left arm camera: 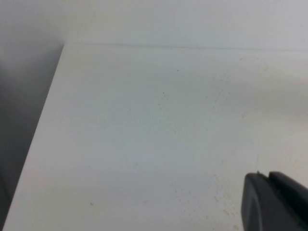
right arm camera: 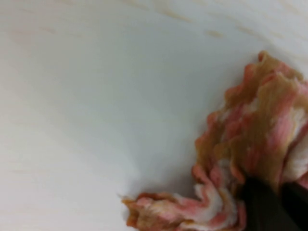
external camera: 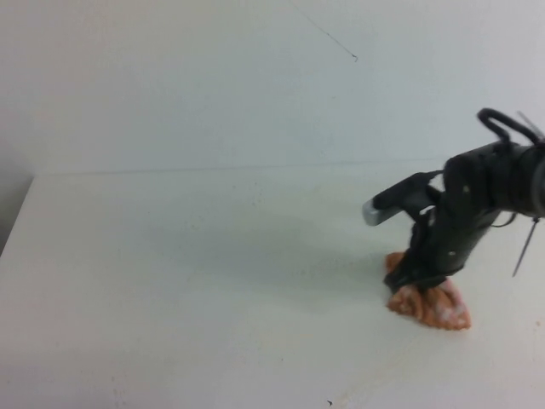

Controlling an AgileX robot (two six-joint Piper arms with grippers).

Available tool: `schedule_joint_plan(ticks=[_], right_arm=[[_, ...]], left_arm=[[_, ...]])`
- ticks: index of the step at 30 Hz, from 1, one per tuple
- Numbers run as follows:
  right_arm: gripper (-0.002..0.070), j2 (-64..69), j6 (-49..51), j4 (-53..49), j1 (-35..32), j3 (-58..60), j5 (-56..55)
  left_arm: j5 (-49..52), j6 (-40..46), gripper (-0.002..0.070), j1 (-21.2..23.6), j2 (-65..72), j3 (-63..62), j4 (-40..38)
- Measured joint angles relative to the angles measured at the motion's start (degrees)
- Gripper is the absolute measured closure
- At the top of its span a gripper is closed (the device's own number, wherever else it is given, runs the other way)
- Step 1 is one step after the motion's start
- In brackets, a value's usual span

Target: Wipe the table

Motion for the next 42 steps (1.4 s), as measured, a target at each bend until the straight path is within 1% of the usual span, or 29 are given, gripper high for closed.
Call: schedule_joint_plan(ticks=[3,12,16,19,21,23,26,27,30,33,36,38,42], right_arm=[[0.0644,0.38,-2.19,1.37,5.75,-1.50,0.35],[0.0644,0.50,-3.46,3.30,20.72,-1.94,1.23],[0.0645,0.50,-6.61,8.66,24.83,-2.03,3.42],[0.0645,0.50,-8.61,11.85,26.16,-2.17,9.46],[0.0645,0.50,-8.61,12.12,26.29,-2.07,14.66],[0.0645,0.50,-8.23,9.25,26.16,-2.06,19.35],[0.0645,0.50,-3.83,-0.61,25.41,-1.88,25.35],[0.0645,0.50,-1.13,-5.45,24.68,-1.83,26.71],[0.0645,0.82,6.22,-17.44,20.46,-1.60,26.51],[0.0645,0.87,11.43,-23.35,15.26,-1.73,23.93],[0.0645,0.87,13.51,-24.51,10.58,-2.91,23.92],[0.0645,0.62,13.66,-24.11,8.58,-4.01,24.20],[0.0645,-2.15,13.66,-21.89,7.83,-6.69,22.12]], left_arm=[[0.00,0.00,0.0678,0.00,0.00,0.00,0.00],[0.00,0.00,0.0678,0.00,0.00,0.00,0.00],[0.00,-0.02,0.0675,0.00,0.00,0.00,0.00],[0.00,-0.02,0.0674,0.00,0.00,0.00,0.00],[0.00,-0.02,0.0678,0.00,0.00,0.00,0.00],[0.00,-0.02,0.0678,0.00,0.00,0.00,0.00],[0.00,-0.02,0.0678,0.00,0.00,0.00,0.00],[0.00,-0.02,0.0678,0.00,0.00,0.00,0.00],[0.00,-0.02,0.0678,0.00,0.00,0.00,0.00],[0.00,-0.02,0.0678,0.00,0.00,0.00,0.00],[0.00,-0.02,0.0678,0.00,0.00,0.00,0.00],[0.00,-0.02,0.0678,0.00,0.00,0.00,0.00],[0.00,-0.02,0.0678,0.00,0.00,0.00,0.00]])
